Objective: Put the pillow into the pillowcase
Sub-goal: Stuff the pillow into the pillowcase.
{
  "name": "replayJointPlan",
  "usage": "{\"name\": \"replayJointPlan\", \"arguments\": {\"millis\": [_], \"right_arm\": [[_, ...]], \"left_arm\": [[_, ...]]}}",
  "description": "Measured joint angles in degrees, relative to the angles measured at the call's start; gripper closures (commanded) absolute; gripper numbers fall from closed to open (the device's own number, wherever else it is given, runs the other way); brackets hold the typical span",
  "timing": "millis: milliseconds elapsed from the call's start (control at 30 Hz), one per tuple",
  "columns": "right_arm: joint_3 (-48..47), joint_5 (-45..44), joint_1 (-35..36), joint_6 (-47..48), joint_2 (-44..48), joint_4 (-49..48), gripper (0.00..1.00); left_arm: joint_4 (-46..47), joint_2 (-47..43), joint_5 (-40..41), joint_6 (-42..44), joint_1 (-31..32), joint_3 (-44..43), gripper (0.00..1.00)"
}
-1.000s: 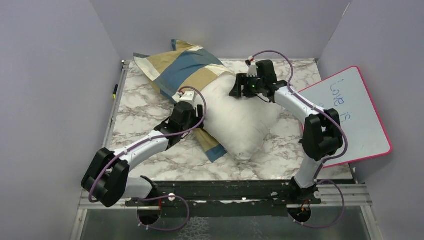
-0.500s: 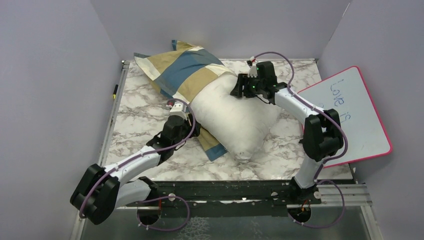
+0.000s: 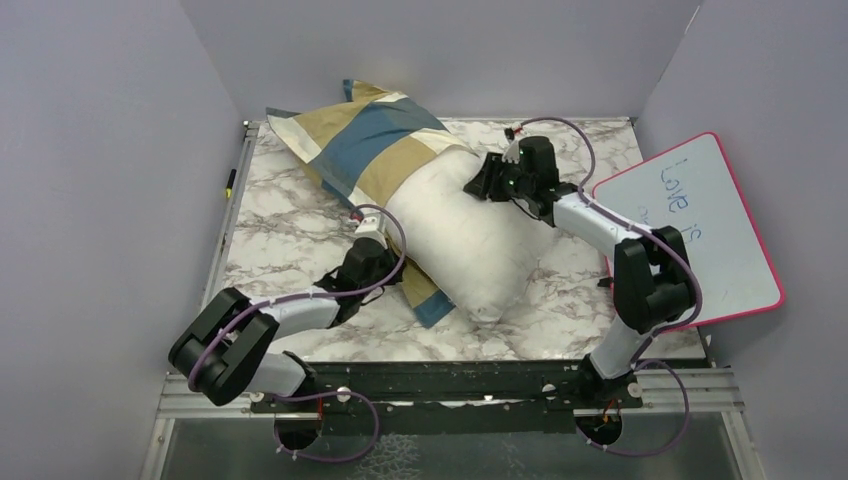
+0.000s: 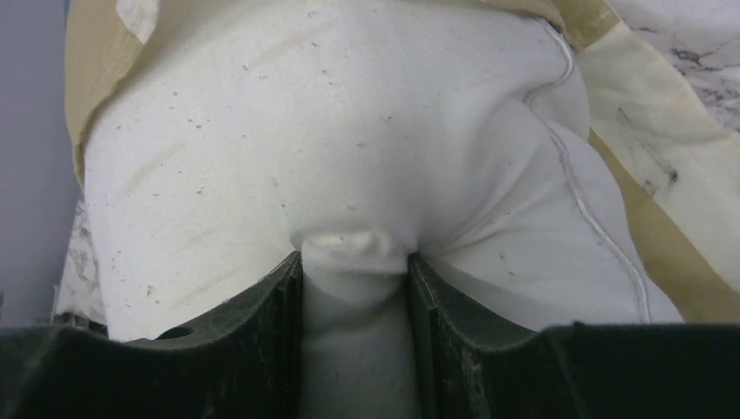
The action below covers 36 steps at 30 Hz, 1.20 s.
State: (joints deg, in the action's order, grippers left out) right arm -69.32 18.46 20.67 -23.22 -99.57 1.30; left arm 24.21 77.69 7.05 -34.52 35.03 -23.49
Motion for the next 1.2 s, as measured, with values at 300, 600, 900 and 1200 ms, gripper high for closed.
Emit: {"name": "replayJointPlan", "arguments": {"millis": [300,600,900,1200], "right_arm": [[12.41,-5.22,0.28,-12.76,4.92,-14.78,0.80],[15.98,-10.54,1.16,-18.36,7.39,-18.43,0.82],[14.60,-8.92,1.16,-12.85,9.20,-15.45,0.73],[12.63,-4.92,1.42,-8.20,11.41,-9.42,0.72]], "left_arm": [[5.35,4.20,3.39,-8.35,12.90,2.38,1.00],[5.86,5.73,4.72,-10.21,14.62,2.34,0.73],[-18.34,-12.28,7.74,-2.78,16.06,-8.61,0.54],[-27.85,-20.15,21.29,15.65,16.09,-23.28,0.34]]}}
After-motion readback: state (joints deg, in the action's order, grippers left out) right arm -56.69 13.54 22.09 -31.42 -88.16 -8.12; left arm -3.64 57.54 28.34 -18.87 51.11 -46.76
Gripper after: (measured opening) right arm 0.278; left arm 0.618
